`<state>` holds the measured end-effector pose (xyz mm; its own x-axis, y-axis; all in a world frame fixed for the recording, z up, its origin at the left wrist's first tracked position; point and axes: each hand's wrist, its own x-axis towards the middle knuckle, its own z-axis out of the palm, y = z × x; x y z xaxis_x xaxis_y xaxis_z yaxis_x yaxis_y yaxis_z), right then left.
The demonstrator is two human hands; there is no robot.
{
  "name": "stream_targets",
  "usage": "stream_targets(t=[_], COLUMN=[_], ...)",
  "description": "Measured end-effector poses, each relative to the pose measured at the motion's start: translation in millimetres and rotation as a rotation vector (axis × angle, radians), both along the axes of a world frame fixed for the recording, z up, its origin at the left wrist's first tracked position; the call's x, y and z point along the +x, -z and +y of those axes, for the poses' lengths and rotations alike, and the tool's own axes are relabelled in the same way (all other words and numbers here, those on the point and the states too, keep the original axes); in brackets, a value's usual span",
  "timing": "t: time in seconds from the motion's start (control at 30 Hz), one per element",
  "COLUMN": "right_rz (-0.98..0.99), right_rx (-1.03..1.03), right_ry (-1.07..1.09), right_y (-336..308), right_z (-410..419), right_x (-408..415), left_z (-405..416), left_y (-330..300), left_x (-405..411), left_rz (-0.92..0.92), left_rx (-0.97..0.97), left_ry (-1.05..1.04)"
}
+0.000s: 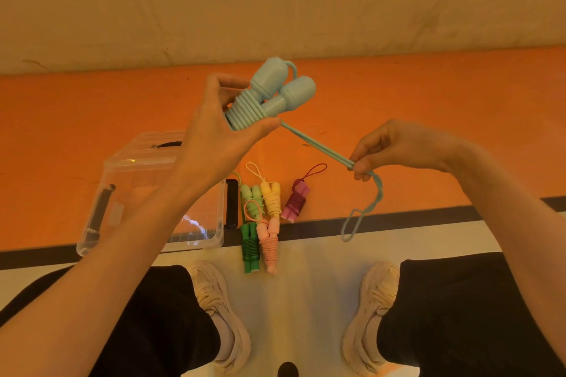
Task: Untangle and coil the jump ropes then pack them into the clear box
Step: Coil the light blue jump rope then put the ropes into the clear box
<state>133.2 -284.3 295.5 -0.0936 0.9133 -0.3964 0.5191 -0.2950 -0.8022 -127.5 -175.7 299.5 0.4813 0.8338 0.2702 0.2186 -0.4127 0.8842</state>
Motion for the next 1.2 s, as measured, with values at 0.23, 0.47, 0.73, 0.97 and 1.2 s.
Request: stream_targets(t=[0.23,0.47,0.73,0.97,1.2], right_rz=[0.143,0.353,0.531,0.643,0.616], right_rx=[-0.062,-0.048,0.007,0.068,0.064], right_ry=[-0.113,-0.211,-0.25,-0.186,-0.171], right_y=[-14,-18,-20,-21,-21], right_z=[-8,-4,0,1,-4], right_x=[-9,-23,-40,-51,-57], left_z=[-2,-4,-13,-16,-15], left_y=[7,9,9,6,9], left_x=[-5,-4,3,6,7], left_rz=[0.225,0.392,0.463,0.486,0.505], left_rx=[0.282,0.478,0.609,0.62,0.64], left_ry=[-0.032,-0.031,-0.057,-0.057,-0.092])
